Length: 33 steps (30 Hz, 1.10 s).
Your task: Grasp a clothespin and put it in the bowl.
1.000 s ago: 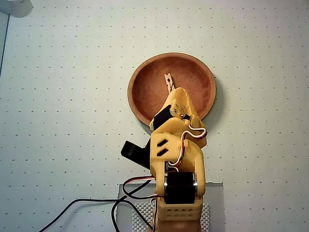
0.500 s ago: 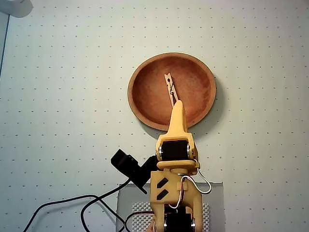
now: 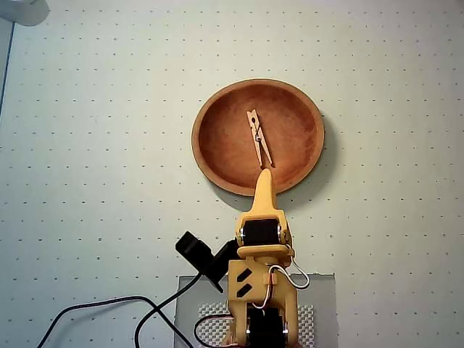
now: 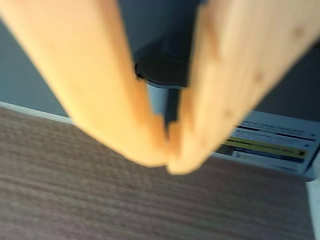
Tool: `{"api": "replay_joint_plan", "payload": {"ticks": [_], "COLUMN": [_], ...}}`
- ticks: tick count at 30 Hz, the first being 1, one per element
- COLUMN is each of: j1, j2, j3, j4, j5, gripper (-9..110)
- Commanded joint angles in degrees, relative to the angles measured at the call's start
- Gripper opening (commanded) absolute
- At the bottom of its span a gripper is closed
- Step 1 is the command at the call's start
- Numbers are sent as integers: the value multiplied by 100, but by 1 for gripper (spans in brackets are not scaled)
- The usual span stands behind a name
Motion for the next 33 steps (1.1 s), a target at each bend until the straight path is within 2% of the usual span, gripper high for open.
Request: {"api": "replay_joint_plan", "payload": {"ticks": [1, 8, 33], "j1": [18, 18, 79], "j2": [53, 79, 79], "j3": [202, 782, 2979], "j4": [-316, -396, -369], "j5": [88, 659, 659], "gripper": [-3, -3, -3]}}
